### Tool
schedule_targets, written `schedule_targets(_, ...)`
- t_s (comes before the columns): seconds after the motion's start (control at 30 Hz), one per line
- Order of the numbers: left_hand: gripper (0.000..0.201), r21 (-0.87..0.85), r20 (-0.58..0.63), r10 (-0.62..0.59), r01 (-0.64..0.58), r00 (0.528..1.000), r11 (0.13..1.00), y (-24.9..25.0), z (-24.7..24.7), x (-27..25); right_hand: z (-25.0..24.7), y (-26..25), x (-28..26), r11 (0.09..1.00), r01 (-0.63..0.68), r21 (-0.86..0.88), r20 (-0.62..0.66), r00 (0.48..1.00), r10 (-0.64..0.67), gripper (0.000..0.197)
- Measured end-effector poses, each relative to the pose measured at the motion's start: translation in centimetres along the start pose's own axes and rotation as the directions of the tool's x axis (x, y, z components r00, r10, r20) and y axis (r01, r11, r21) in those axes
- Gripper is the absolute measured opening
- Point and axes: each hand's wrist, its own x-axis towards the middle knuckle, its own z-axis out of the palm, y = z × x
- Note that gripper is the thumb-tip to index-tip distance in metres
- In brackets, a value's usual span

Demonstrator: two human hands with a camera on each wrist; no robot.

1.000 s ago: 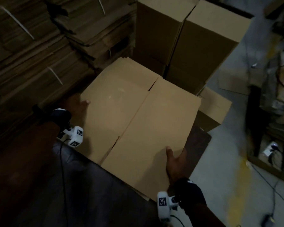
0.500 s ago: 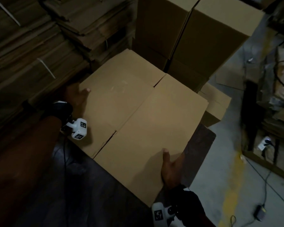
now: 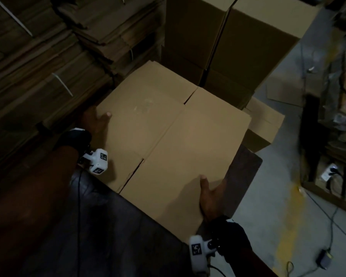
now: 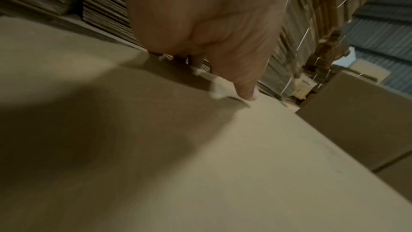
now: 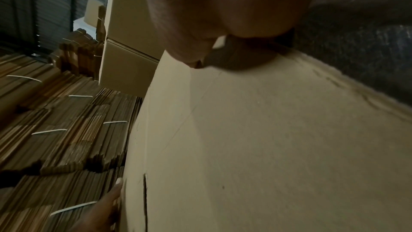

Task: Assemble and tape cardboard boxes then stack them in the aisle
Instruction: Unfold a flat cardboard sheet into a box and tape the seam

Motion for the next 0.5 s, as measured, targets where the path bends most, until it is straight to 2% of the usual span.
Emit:
schedule_targets(0.07, 0.084, 0.024, -0.050, 0.046, -0.045, 0.998, 0.999, 0.6, 0.2, -1.2, -0.3, -0.3, 0.3, 0.999, -0.038, 0.025, 0.038, 0.999, 0.037, 0.087)
schedule_targets(0.1, 0.080, 0.088, -0.048, 0.076, -0.072, 0.996, 0.994, 1.3, 0.3, -2.1, -0.5, -0.7, 0.4, 0.997, -0.055, 0.047, 0.057, 0.997, 0.052, 0.085)
schedule_targets(0.17, 0.070, 0.150, 0.021, 0.121, -0.123, 0.992, 0.981, 2.5, 0.8, -3.6, -0.8, -1.0, 0.8, 0.994, -0.066, 0.081, 0.068, 0.996, 0.061, 0.084)
schedule_targets(0.23, 0.065, 0.068, 0.070, 0.142, -0.146, 0.987, 0.987, 4.0, 1.9, -5.9, -1.2, -1.1, 1.3, 0.996, -0.045, 0.075, 0.046, 0.998, 0.041, 0.087)
schedule_targets(0.33, 0.048, -0.051, 0.089, 0.226, -0.223, 0.970, 0.974, 6.0, 4.4, -10.7, -2.6, -0.8, 2.5, 0.998, -0.033, 0.043, 0.022, 0.999, 0.033, 0.083)
schedule_targets(0.5, 0.032, -0.120, 0.152, 0.282, -0.265, 0.947, 0.957, 8.4, 9.9, -18.3, -7.8, 0.5, 5.5, 0.999, -0.005, 0.046, 0.051, 0.999, 0.003, 0.076)
